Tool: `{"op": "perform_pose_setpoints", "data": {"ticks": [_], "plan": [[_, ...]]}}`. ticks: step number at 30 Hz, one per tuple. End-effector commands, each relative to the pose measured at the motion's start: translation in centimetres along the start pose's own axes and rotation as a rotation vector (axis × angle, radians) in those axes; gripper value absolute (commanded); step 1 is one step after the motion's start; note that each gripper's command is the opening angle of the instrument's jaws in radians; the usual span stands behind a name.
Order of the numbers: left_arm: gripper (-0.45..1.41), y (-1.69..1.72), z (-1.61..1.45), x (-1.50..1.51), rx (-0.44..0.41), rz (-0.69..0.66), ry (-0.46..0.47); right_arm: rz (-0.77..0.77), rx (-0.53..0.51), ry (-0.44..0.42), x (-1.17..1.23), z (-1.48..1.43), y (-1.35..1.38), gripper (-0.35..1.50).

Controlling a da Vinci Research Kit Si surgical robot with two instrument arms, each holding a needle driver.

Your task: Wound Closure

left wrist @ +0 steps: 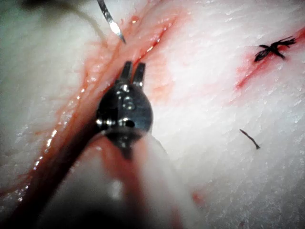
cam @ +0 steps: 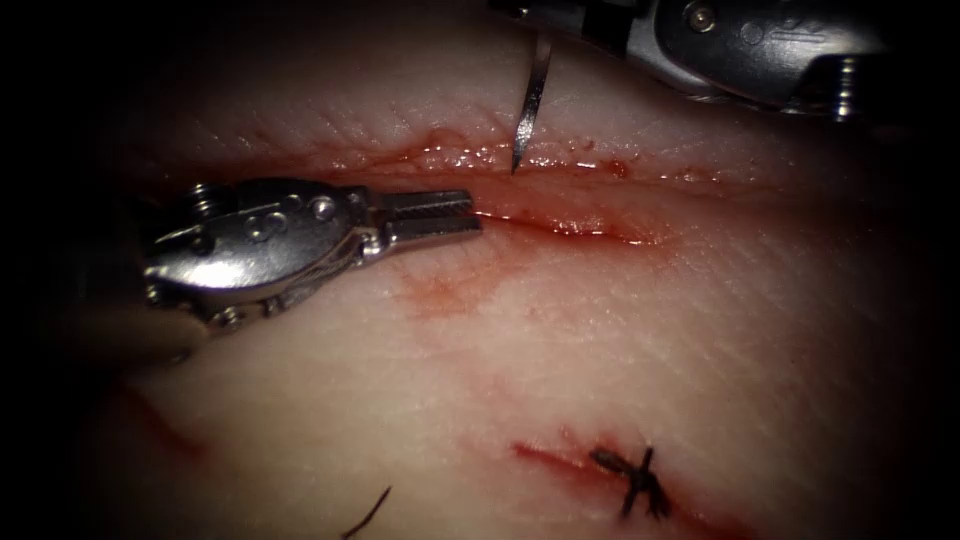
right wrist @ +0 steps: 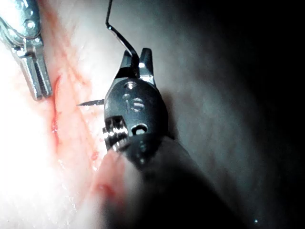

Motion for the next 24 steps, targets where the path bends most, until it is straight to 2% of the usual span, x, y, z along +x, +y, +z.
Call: {"op": "perform_pose_setpoints", "data": {"ticks": [1,7,13,24], "plan": [[0.05,0.05,0.10,-0.07,-0.010,0.014,-0.026,-0.007,-0.004,0.004,-0.05,0.12,-0.02,-0.35],[0.05,0.23,0.16,-0.26,-0.038,0.017,-0.091,-0.018,-0.015,0.007,-0.12,0.21,-0.08,-0.35],[0.05,0.23,0.16,-0.27,-0.038,0.014,-0.091,-0.037,-0.025,0.019,-0.06,0.24,-0.08,-0.35],[0.07,0.35,0.11,-0.27,-0.047,0.016,-0.089,-0.084,-0.018,0.013,-0.15,0.32,-0.17,-0.35]]}}
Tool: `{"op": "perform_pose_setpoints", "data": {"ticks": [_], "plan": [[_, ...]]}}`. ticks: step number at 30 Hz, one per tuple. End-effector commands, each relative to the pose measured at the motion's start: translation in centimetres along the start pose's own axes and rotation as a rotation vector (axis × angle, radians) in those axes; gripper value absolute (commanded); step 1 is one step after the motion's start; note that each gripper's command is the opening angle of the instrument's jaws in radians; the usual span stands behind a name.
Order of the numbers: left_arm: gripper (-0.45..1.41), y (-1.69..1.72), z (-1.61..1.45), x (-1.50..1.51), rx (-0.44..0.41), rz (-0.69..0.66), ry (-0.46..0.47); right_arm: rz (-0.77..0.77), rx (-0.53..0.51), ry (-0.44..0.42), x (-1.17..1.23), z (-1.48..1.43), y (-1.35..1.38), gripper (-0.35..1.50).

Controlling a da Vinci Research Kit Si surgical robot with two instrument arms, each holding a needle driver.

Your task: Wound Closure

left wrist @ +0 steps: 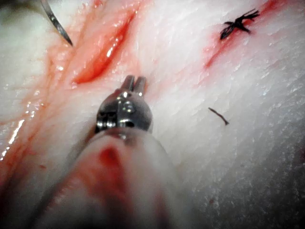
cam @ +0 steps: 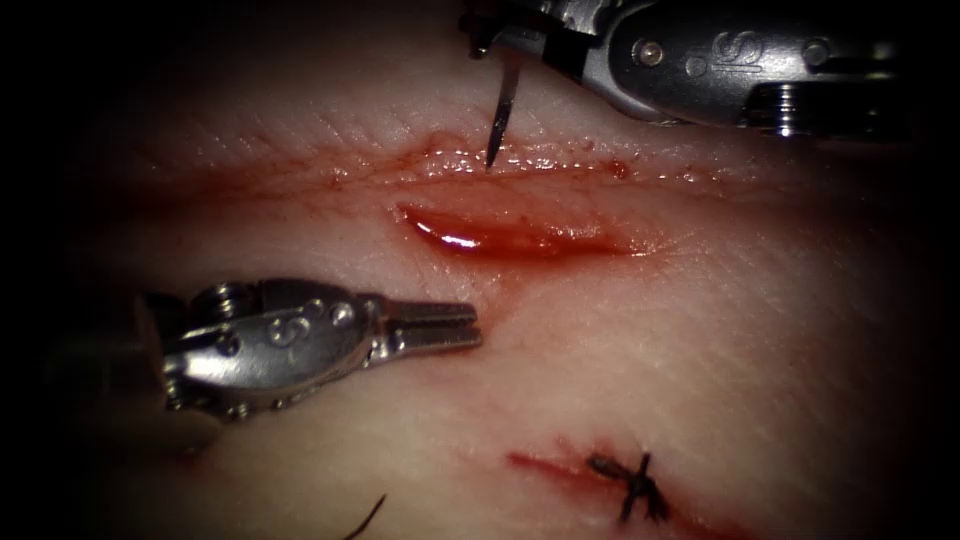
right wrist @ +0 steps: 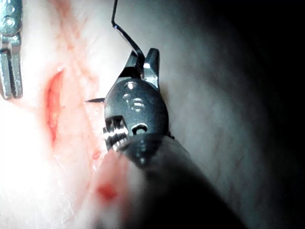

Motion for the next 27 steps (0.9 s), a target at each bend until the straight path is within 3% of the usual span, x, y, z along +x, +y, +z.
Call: {"op": "perform_pose_setpoints", "data": {"ticks": [1,17,27], "plan": [[0.07,-0.01,0.08,-0.01,-0.001,0.001,0.001,-0.004,0.002,0.002,0.00,0.12,0.00,-0.35],[0.07,-0.06,0.05,-0.03,-0.008,0.003,0.002,-0.001,0.019,-0.001,0.04,0.11,-0.05,-0.35],[0.07,-0.09,-0.01,-0.03,-0.017,0.004,0.002,0.009,0.066,-0.014,0.02,0.16,-0.32,-0.35]]}}
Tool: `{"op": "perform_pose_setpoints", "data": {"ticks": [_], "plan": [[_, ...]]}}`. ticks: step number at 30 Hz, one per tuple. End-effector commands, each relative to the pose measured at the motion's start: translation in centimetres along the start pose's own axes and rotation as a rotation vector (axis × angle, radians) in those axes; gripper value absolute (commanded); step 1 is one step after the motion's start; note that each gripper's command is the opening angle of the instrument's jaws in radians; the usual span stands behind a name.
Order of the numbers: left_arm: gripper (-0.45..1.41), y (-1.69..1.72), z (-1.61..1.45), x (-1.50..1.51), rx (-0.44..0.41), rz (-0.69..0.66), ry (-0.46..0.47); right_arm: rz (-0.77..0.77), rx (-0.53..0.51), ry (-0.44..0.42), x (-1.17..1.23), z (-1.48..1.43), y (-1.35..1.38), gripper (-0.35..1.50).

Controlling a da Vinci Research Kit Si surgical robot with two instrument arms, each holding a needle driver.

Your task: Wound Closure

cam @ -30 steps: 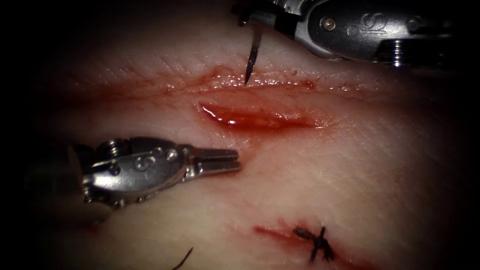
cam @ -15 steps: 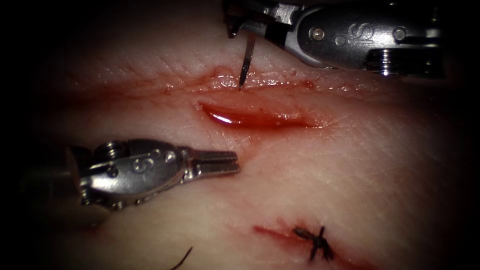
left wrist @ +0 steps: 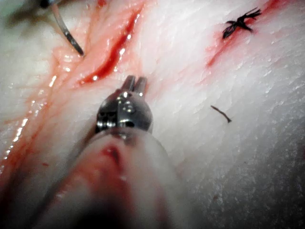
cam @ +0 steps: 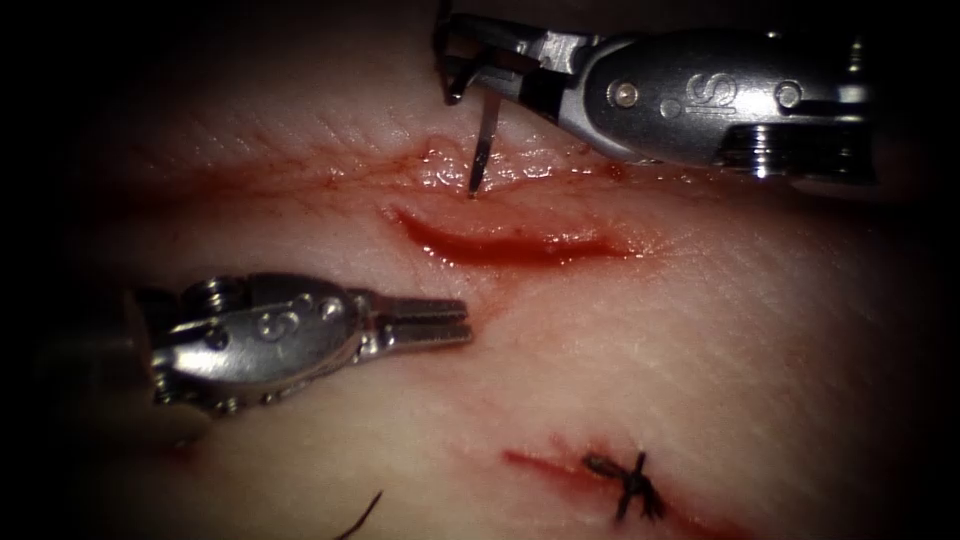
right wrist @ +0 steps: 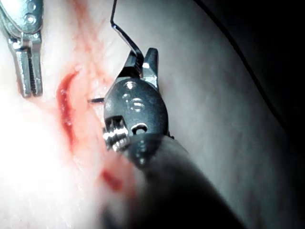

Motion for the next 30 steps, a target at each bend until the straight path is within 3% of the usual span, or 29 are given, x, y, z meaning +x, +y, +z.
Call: {"op": "perform_pose_setpoints", "data": {"ticks": [1,6,16,23,30], "plan": [[0.07,-0.01,0.07,-0.01,-0.001,0.000,0.000,-0.010,0.009,0.009,-0.01,0.12,-0.06,-0.35],[0.09,0.00,-0.02,0.04,-0.003,-0.005,-0.002,-0.095,0.024,-0.026,-0.01,0.14,-0.35,-0.35],[0.09,0.04,-0.16,0.17,-0.001,-0.019,0.002,-0.331,-0.013,-0.080,0.12,-0.02,-0.55,-0.35],[0.09,-0.04,-0.31,0.14,0.014,-0.018,-0.006,-0.348,-0.014,-0.079,0.10,-0.04,-0.67,-0.35],[0.07,-0.15,-0.44,0.06,0.026,-0.013,-0.008,-0.346,-0.013,-0.077,-0.14,-0.06,-0.86,-0.35]]}}
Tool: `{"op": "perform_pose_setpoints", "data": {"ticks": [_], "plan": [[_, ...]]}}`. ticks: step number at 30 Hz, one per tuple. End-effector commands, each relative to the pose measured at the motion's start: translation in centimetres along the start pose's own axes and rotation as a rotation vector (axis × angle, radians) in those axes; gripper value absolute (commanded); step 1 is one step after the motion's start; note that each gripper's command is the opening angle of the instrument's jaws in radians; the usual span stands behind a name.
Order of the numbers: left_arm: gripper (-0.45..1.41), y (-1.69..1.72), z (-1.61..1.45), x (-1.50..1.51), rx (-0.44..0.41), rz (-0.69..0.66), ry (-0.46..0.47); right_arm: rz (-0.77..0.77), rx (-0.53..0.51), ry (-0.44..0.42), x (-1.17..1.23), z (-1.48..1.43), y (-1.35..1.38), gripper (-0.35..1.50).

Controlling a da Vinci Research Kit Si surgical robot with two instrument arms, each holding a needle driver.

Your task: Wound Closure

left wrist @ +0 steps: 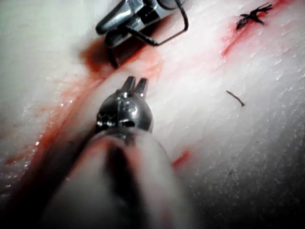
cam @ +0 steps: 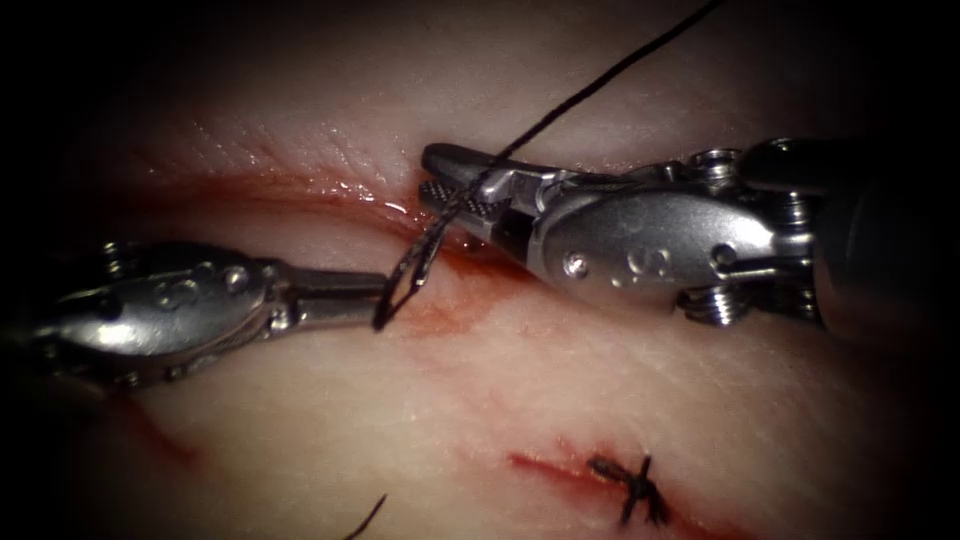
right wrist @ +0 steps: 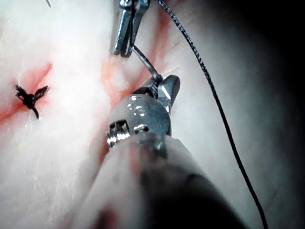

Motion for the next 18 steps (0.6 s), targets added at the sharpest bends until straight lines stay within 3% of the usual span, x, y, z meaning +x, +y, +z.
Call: {"op": "perform_pose_setpoints", "data": {"ticks": [1,18], "plan": [[0.07,-0.04,0.06,-0.03,0.004,0.002,-0.002,0.010,0.006,0.000,-0.05,0.08,-0.08,-0.35],[0.07,-0.05,0.07,-0.03,0.016,-0.003,-0.005,0.022,0.078,-0.014,-0.11,0.09,-0.51,-0.35]]}}
